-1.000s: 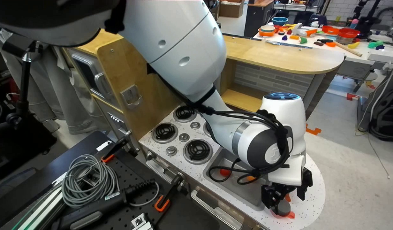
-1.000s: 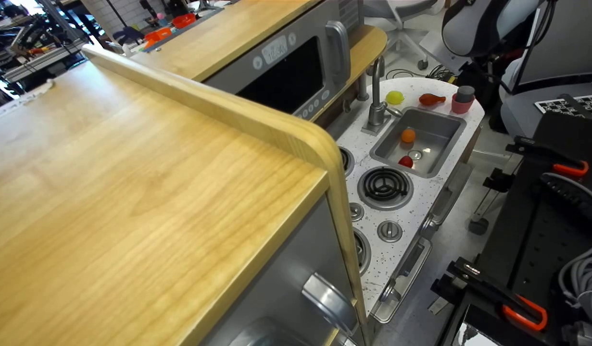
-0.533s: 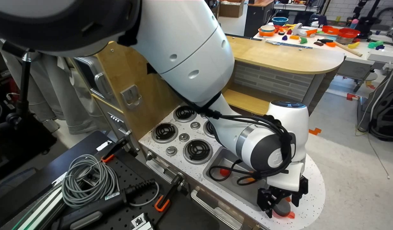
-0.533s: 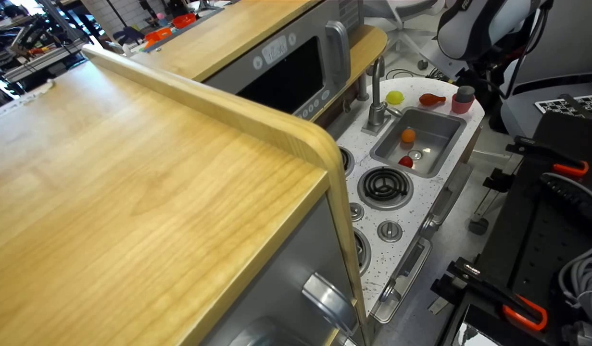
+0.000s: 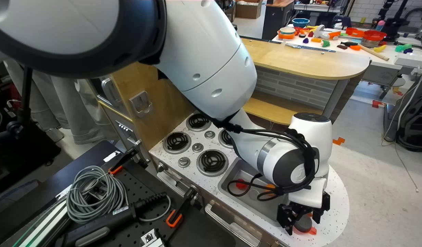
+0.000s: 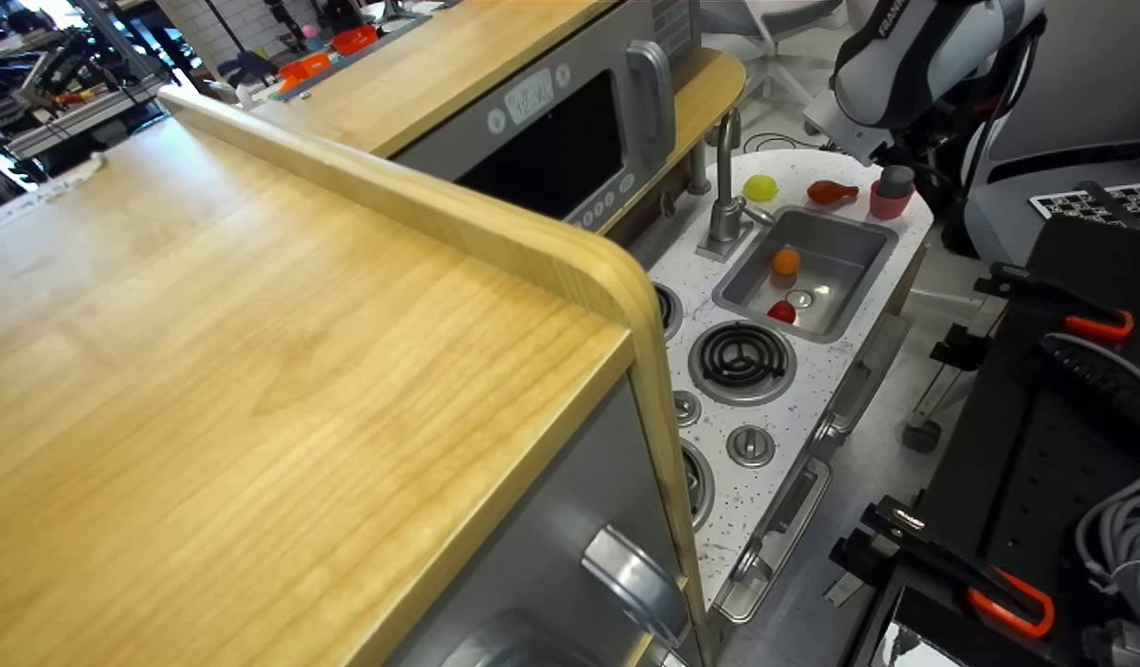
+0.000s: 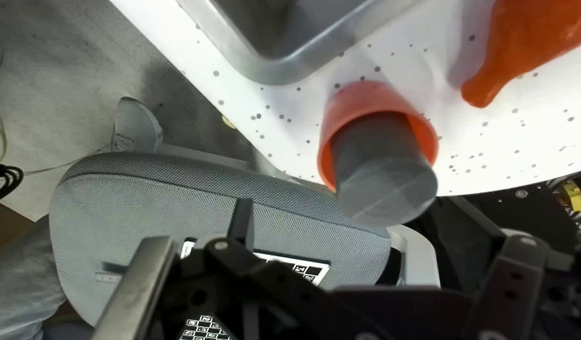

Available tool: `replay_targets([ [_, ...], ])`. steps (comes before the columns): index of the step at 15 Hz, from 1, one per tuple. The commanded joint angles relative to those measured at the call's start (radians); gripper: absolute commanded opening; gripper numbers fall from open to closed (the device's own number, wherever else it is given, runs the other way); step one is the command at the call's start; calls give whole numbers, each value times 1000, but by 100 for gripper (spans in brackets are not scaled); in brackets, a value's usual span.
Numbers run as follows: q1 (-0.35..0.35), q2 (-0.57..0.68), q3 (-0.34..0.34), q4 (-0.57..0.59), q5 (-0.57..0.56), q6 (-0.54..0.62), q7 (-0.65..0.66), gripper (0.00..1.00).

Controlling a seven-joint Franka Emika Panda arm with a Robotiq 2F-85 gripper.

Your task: Remove the grey object from the orange cup on the right side of the countertop

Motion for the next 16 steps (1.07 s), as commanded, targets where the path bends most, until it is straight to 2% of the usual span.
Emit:
replay_targets([
  [1, -16, 51, 6, 77, 16, -34, 11, 100],
  [4, -13, 65, 6, 93, 15, -32, 7, 100],
  [6, -12, 66, 8, 97, 13, -28, 2, 74],
  [12, -4, 40, 20, 78, 13, -11, -11, 27],
  [13, -3, 38, 21, 77, 13, -11, -12, 21],
  [16, 0, 35, 22, 75, 11, -10, -13, 21],
])
